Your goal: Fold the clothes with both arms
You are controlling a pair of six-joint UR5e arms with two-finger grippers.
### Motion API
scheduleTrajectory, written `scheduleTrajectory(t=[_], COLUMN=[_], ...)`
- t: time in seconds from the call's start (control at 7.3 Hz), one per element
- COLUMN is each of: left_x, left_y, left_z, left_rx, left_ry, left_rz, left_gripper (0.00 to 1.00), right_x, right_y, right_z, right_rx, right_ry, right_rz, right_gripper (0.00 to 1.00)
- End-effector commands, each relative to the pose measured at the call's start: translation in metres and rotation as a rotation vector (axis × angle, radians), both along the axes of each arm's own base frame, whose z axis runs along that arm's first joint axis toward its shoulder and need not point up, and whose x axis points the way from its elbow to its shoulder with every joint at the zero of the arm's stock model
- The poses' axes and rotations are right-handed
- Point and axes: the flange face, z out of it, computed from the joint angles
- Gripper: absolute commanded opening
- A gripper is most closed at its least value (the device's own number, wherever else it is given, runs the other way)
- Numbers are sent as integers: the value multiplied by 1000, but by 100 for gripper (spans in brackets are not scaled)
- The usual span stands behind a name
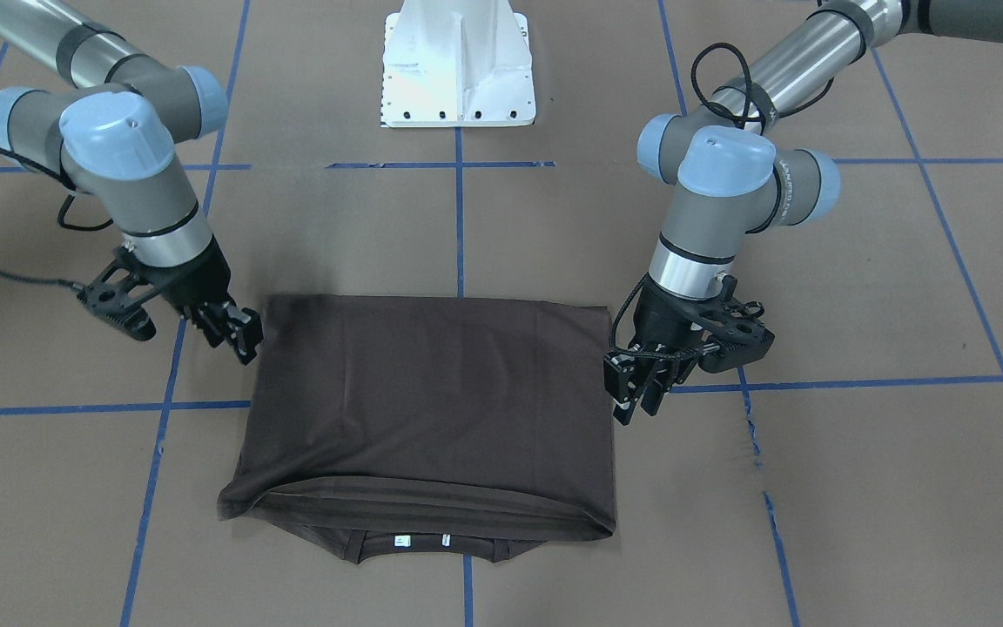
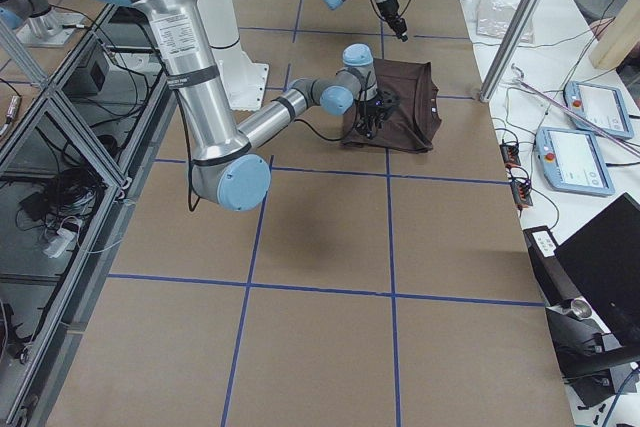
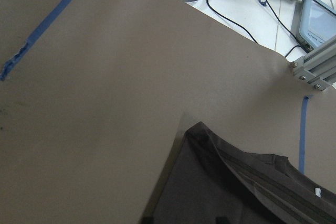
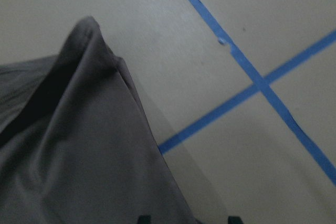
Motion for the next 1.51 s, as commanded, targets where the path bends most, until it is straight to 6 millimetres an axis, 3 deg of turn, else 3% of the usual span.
scheduleTrajectory(t=[0.0,0.27,0.96,1.1,1.23,1.37], left_x=[2,7,9,8,8,8], left_y=[1,3,4,5,5,5], left_z=[4,7,9,13,12,14], left_rx=[-5,-7,-16,-19,-18,-20], left_ry=[-5,-8,-3,-6,-5,-8], left_rz=[1,4,-3,-2,-2,-3], left_gripper=[50,50,50,50,50,50], right_x=[-38,-48,-55,-56,-55,-54], right_y=[52,51,45,44,45,45], right_z=[2,15,25,26,20,20], right_rx=[-73,-60,-20,-18,-14,-13], right_ry=[-21,16,61,64,55,55], right_rz=[23,20,34,37,38,35], right_gripper=[58,58,54,38,0,0])
